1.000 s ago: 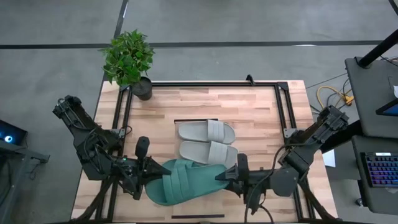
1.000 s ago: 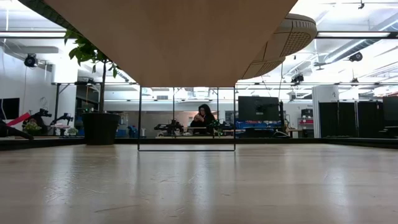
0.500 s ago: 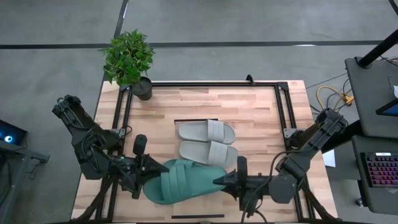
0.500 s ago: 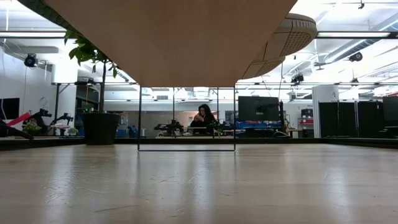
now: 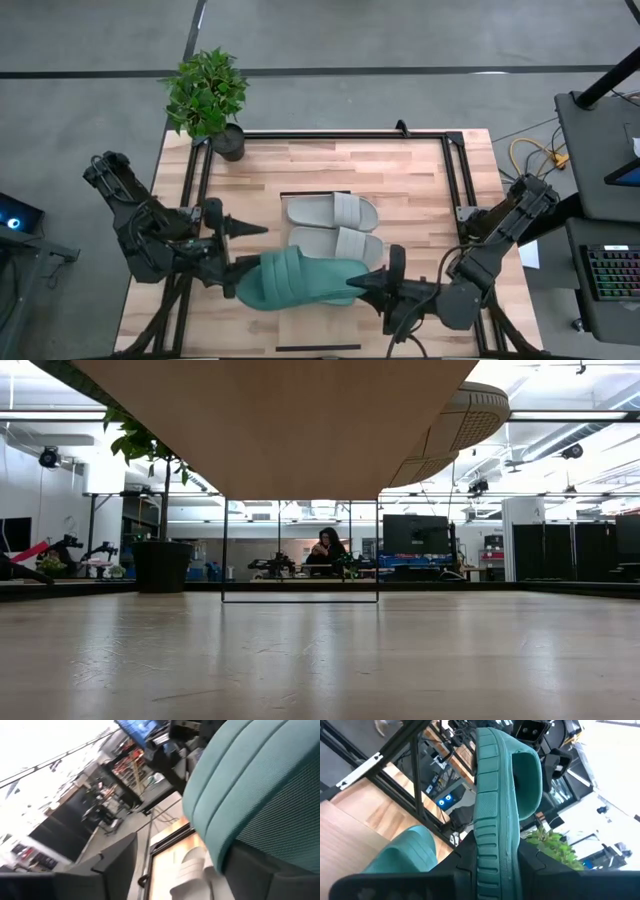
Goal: Pick and place slides into the shelf
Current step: Put the green slipper on the shelf
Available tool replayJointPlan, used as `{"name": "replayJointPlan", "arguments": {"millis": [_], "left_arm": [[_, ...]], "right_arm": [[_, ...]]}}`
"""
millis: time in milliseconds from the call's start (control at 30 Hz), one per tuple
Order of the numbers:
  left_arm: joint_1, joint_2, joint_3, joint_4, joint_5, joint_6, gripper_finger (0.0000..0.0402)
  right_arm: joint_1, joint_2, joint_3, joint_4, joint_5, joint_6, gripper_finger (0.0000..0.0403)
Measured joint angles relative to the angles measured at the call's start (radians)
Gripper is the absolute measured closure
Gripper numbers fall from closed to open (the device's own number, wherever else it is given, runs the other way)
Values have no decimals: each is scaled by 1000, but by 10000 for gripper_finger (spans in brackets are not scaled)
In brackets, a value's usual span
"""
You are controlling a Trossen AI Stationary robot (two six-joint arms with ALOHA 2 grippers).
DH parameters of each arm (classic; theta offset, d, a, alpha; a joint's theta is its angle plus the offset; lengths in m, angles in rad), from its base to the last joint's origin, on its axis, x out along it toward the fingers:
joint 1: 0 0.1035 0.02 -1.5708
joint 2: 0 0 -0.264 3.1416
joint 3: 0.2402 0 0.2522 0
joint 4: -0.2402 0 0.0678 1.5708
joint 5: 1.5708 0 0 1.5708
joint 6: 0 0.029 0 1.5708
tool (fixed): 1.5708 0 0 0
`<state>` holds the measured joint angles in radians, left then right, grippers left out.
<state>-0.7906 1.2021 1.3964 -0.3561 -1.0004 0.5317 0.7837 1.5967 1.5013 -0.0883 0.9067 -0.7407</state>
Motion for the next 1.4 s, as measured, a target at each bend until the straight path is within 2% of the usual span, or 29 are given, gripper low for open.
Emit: {"name": "replayJointPlan", "arguments": {"millis": [133, 333, 533, 833, 1000, 1200, 1400], "left_arm": [[-1, -10, 0, 0, -31, 0, 140], [-1, -15, 4, -1, -39, 8, 139], [-1, -19, 4, -1, -67, 81, 139], [-2, -48, 6, -1, -287, 121, 139], [-12, -75, 6, 1, -425, 120, 139], [-18, -73, 3, 1, -526, 104, 139], [-18, -72, -3, 0, -535, 104, 139]], "right_arm": [[24, 7, 0, -6, 8, 61, 342], [57, 40, 1, -1, 90, 86, 342], [59, 42, 1, -7, 98, 144, 342], [93, 46, -3, -12, 96, 166, 342], [103, 46, -3, -17, 92, 267, 342], [112, 83, -7, -14, 80, 410, 342], [113, 156, -8, -35, 71, 527, 342]]}}
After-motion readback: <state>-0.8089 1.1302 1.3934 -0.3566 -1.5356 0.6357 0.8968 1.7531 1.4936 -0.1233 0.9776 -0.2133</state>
